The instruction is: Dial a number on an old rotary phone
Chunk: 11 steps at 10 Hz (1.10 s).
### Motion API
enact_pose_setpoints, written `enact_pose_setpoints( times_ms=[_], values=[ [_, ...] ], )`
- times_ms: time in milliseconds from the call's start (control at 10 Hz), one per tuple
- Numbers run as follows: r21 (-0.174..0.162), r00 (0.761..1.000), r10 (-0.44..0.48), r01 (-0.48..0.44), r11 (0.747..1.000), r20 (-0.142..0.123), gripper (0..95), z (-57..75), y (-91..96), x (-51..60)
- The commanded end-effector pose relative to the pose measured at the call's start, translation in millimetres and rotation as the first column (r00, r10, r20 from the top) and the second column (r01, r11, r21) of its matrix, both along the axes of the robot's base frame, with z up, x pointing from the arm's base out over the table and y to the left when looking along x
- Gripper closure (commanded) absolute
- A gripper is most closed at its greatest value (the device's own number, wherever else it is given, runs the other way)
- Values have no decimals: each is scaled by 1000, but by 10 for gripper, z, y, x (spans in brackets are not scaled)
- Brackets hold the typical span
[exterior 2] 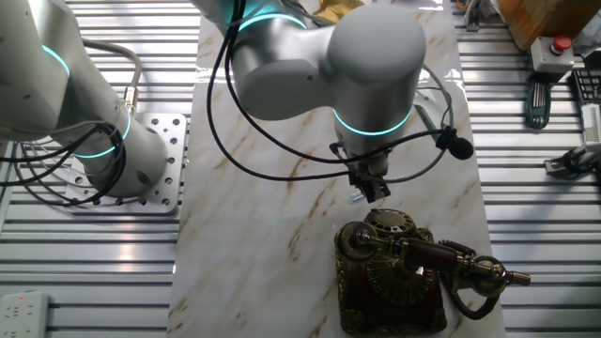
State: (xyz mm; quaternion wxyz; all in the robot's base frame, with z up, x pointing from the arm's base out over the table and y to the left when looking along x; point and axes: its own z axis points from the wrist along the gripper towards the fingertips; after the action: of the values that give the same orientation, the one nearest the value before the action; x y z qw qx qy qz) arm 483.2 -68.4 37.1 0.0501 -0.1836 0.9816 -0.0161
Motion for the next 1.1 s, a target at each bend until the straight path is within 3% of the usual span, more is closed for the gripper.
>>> enact_pose_setpoints(
  times_ms=[100,500,1100],
  values=[
    [-4,1000,-2,2,1000,1,950,-23,-11,31],
    [-3,1000,-3,3,1000,-1,950,-41,-6,102],
    [1,1000,-9,9,1000,-8,950,-131,18,120]
  ],
)
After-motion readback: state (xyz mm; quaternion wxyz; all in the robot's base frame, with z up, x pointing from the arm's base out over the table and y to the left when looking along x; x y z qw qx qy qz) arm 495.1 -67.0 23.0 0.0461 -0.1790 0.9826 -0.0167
